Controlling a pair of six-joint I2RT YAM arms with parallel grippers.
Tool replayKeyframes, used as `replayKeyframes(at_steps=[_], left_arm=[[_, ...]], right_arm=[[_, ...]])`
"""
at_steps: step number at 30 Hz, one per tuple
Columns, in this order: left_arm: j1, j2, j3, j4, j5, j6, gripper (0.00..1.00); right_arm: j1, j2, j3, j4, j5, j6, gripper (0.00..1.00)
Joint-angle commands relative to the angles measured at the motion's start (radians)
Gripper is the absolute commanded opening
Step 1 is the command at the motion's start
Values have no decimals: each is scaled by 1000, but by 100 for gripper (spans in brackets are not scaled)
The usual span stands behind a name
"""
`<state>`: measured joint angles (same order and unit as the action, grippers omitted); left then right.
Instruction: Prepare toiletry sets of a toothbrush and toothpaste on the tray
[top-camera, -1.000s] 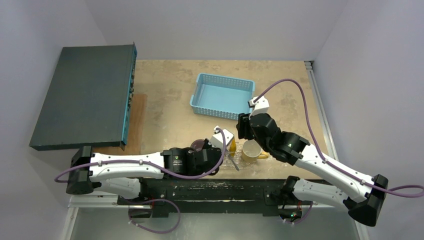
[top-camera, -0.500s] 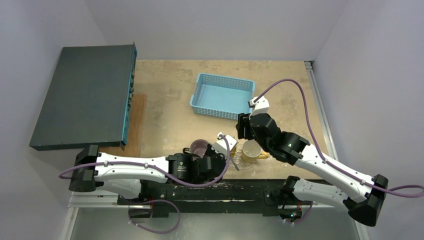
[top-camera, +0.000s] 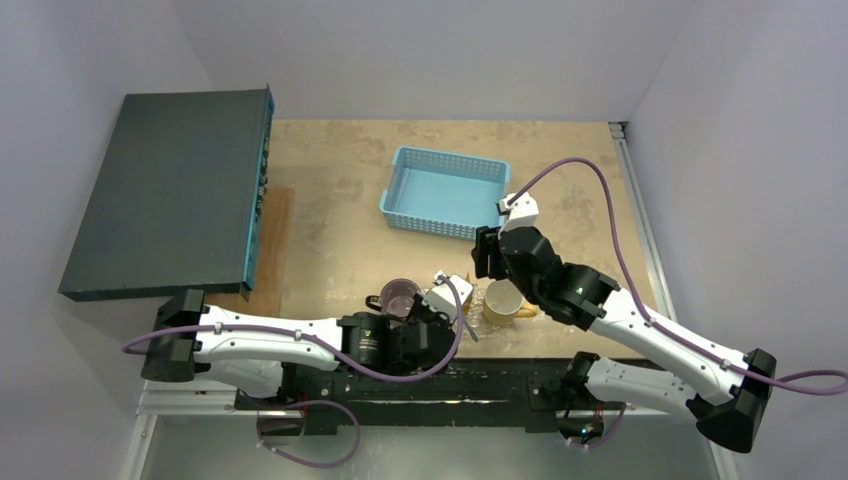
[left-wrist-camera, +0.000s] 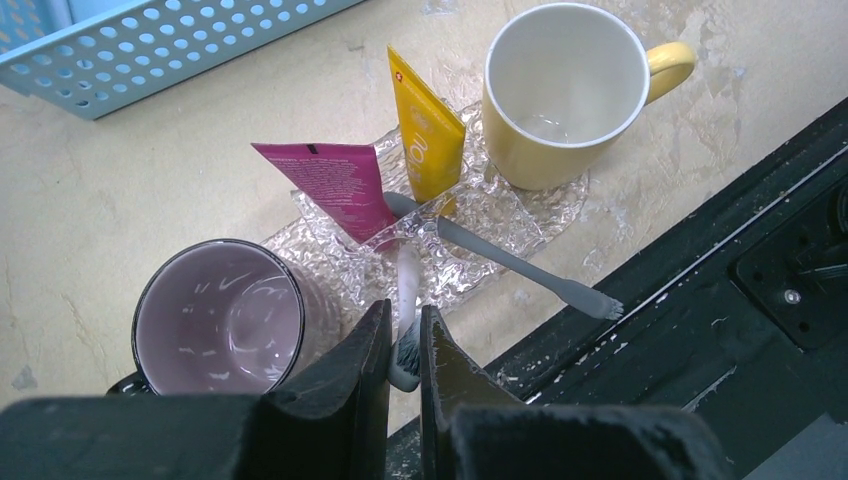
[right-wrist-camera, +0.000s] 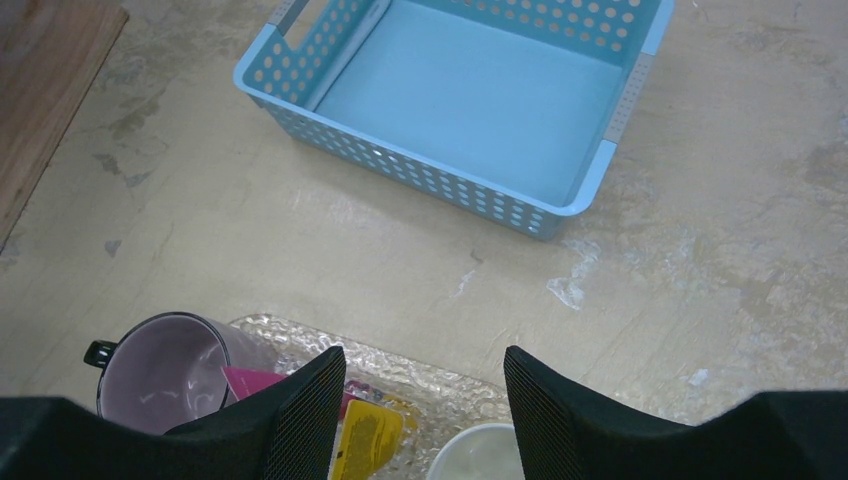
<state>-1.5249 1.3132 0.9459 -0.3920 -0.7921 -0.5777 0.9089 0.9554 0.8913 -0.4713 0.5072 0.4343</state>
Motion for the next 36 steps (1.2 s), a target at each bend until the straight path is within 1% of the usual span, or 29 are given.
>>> replayKeyframes(at_steps=[1, 4, 9, 13, 21, 26, 29, 36], left_arm=[[-7, 9, 3, -19, -15, -50, 11], [-7, 10, -2, -19, -5, -63, 15], [-7, 14, -3, -28, 1, -76, 18], [-7, 14, -5, -38, -5, -80, 23], [-7, 11, 2, -39, -5, -80, 27], [-7, -9, 40, -50, -1, -38, 34], [-8, -19, 76, -63, 10, 10, 40], [-5, -3, 201, -163, 1, 84, 53]], right_arm=[[-1, -7, -10, 11, 16, 18, 62], [-1, -9, -12, 10, 16, 20, 62], [-1, -7, -9, 11, 16, 20, 63], [-1, -3, -6, 10, 16, 18, 63], [-1, -2, -1, 8, 14, 15, 63], [-1, -6, 15, 2, 12, 9, 64], [-1, -3, 25, 3, 10, 2, 65], [-1, 12, 51, 13, -5, -22, 66]])
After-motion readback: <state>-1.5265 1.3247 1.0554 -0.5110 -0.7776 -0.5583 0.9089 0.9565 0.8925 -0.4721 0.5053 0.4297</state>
